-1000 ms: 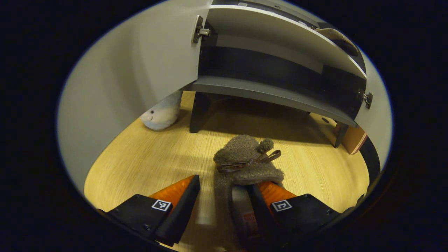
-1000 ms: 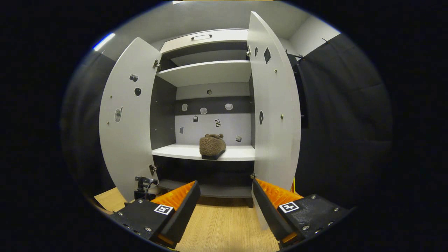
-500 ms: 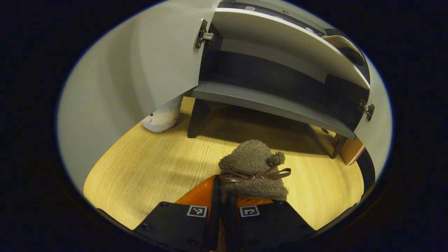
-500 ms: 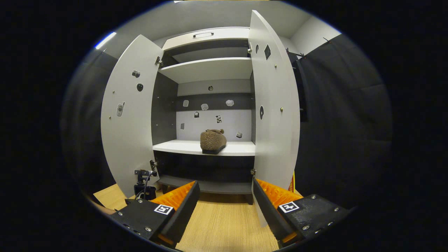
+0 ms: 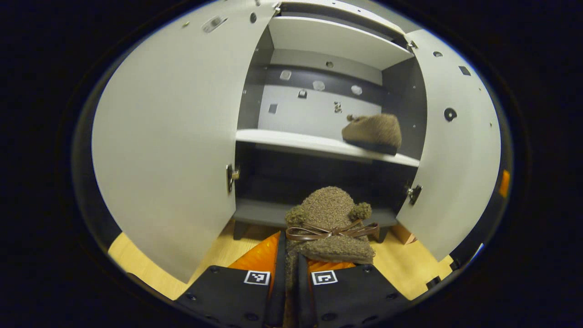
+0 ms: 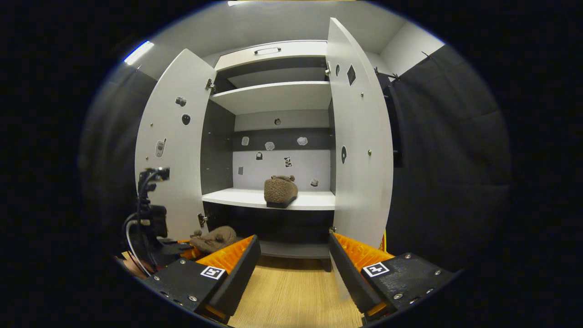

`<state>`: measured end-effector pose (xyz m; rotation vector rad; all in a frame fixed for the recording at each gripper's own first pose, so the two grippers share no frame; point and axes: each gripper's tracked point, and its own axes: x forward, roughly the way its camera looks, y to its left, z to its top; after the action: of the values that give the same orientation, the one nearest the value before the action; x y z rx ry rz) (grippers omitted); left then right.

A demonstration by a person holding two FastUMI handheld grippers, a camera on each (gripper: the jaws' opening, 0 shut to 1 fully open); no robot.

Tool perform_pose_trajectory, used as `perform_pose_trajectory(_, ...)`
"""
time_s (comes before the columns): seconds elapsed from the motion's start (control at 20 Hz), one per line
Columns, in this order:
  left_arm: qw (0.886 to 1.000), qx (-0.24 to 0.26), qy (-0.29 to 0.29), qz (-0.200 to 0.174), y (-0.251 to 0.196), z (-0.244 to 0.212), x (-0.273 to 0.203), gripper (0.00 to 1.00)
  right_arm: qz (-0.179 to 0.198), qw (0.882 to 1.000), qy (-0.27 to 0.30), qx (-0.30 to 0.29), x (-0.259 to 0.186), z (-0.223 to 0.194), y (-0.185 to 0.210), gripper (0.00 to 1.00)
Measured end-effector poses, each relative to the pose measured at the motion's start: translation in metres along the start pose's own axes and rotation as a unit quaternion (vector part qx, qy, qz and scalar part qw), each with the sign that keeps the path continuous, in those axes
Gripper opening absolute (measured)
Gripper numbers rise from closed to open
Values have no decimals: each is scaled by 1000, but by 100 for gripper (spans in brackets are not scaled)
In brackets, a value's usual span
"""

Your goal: Grab one shoe with the right hand and put it into the shoe cabinet, grab the other shoe with the left hand and put it into the shoe cabinet; then close the right door with the right hand and the left door with the left hand.

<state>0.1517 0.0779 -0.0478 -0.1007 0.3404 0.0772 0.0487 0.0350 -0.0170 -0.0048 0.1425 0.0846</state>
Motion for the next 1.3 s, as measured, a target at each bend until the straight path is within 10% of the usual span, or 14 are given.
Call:
perform_pose_trajectory(0.55,999,-11,-43,3,0,204,111,19,-7,1000,-16,-5,-18,12,-8,94)
perform_pose_trajectory(0.9,996,-28,77,27,-3,182,237,19,-15,1000,-11,-10,-23,15,-12,94)
perform_pose_trajectory(1.3,987,-34,138,74,14,145,275,25,-37,999,-6,-2,-28,10,-28,94)
